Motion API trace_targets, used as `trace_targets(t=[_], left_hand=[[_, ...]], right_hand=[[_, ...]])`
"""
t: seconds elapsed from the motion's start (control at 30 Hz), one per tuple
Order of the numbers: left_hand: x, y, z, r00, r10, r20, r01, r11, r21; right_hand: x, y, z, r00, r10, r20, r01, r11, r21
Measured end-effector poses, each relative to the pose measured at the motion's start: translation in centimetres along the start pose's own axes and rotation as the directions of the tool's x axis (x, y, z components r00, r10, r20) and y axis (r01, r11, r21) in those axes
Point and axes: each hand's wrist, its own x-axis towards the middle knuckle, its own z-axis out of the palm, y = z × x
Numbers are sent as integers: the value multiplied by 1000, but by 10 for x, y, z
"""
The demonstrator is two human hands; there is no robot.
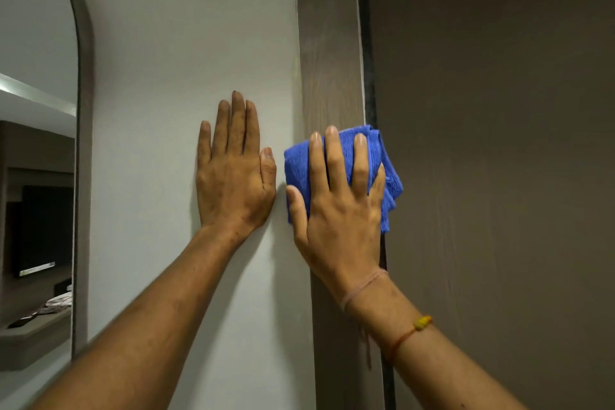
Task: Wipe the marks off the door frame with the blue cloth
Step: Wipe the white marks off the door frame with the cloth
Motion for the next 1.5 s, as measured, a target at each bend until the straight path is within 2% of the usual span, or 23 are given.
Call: trace_targets(t=[0.13,0.3,0.47,0.6,0.73,0.9,1.07,1.17,1.27,1.5], left_hand=[[-2,1,-2,1000,3,9,-3,1000,-4],[0,0,-1,1000,5,9,-5,1000,3],[-1,-1,1,1000,7,6,-7,1000,2],[-2,-1,-1,1000,8,-3,-8,1000,-3],[-1,-1,-1,1000,8,-11,-9,1000,-16],[-1,-1,-1,1000,10,-11,-10,1000,-20],[-2,-1,0,1000,17,-5,-17,1000,-23],[-2,-2,-1,1000,22,3,-22,999,-23],[-1,-2,-2,1000,23,6,-23,999,-29],[0,-3,-1,1000,28,7,-28,999,-36]], right_hand=[[33,7,-6,996,-91,24,91,996,-7],[87,-3,-11,999,-33,-3,33,999,31],[33,4,-3,999,-43,-30,44,998,43],[-14,12,-1,995,-83,56,84,996,-15],[21,14,-5,991,-129,34,128,992,14],[82,2,-11,999,-47,-11,47,999,22],[21,5,-3,998,-54,-29,54,998,14],[-19,14,-4,991,-123,52,125,992,-27],[-6,17,-9,984,-158,88,160,987,-15],[72,-2,-13,1000,-31,2,31,999,7]])
